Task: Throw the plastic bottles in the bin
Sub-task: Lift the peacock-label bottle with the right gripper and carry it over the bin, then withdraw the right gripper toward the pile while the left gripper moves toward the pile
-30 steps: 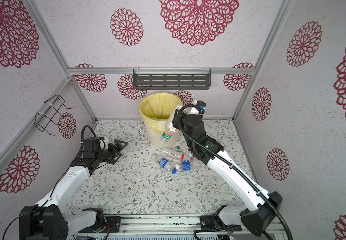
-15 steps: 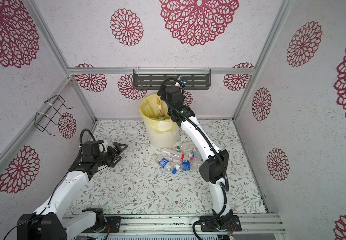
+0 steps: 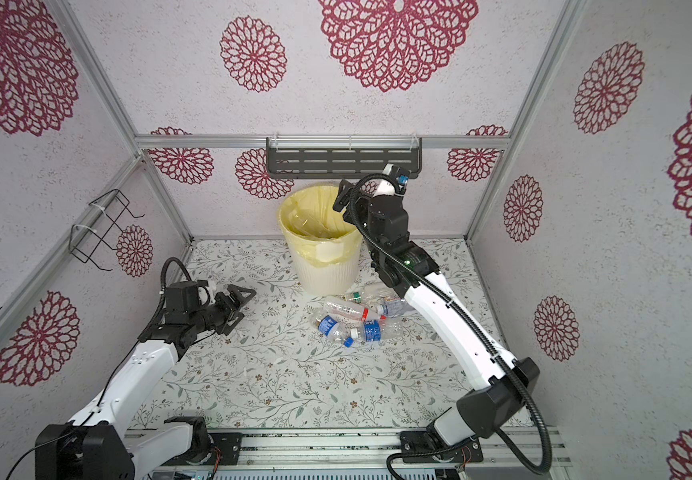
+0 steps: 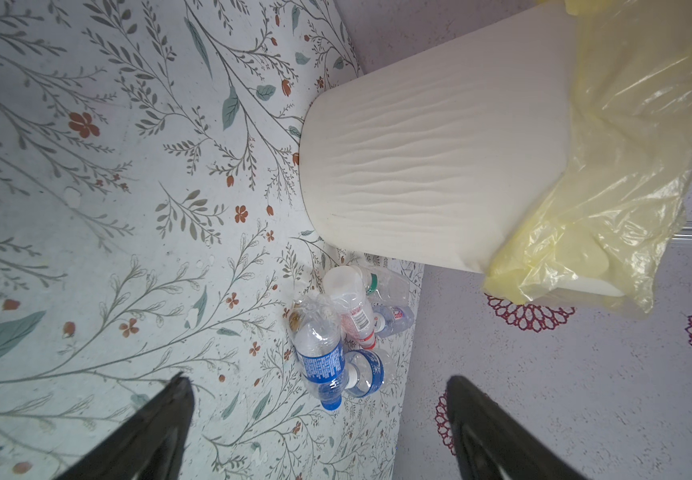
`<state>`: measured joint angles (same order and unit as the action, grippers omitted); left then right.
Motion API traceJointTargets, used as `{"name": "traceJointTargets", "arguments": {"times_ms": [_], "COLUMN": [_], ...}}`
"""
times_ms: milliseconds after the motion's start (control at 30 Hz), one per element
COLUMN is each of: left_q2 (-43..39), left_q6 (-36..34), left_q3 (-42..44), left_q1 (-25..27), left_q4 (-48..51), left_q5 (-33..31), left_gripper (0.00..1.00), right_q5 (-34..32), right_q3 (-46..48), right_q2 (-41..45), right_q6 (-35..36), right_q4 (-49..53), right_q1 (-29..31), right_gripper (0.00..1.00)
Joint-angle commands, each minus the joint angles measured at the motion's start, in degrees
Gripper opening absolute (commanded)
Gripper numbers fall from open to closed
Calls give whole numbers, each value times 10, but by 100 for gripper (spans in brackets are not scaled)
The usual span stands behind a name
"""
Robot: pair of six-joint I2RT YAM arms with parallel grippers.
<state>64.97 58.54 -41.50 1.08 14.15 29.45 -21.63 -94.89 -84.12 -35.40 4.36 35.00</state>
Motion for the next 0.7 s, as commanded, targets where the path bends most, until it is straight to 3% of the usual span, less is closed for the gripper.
{"name": "traceJointTargets", "arguments": {"times_ms": [0,333,500,667], "left_q2": [-3,-38,-63,-76], "left_q6": [-4,21,41,63], "left_q3": [0,21,27,46], "left_q1": [0,5,11,18], "left_q4": [-5,10,43,26], "left_q5": [-2,-56,-107,-109], "left_gripper": [97,97,97,97], "right_q5": [23,21,7,-13], "right_q3": [66,275,334,380], "right_q2": [36,163,196,219], "right_q6": [15,-5,-20,-43], "right_q4": [-12,-33,-11,22], "right_q1": [-2,-3,-4,-4], "right_gripper": [99,99,99,99]}}
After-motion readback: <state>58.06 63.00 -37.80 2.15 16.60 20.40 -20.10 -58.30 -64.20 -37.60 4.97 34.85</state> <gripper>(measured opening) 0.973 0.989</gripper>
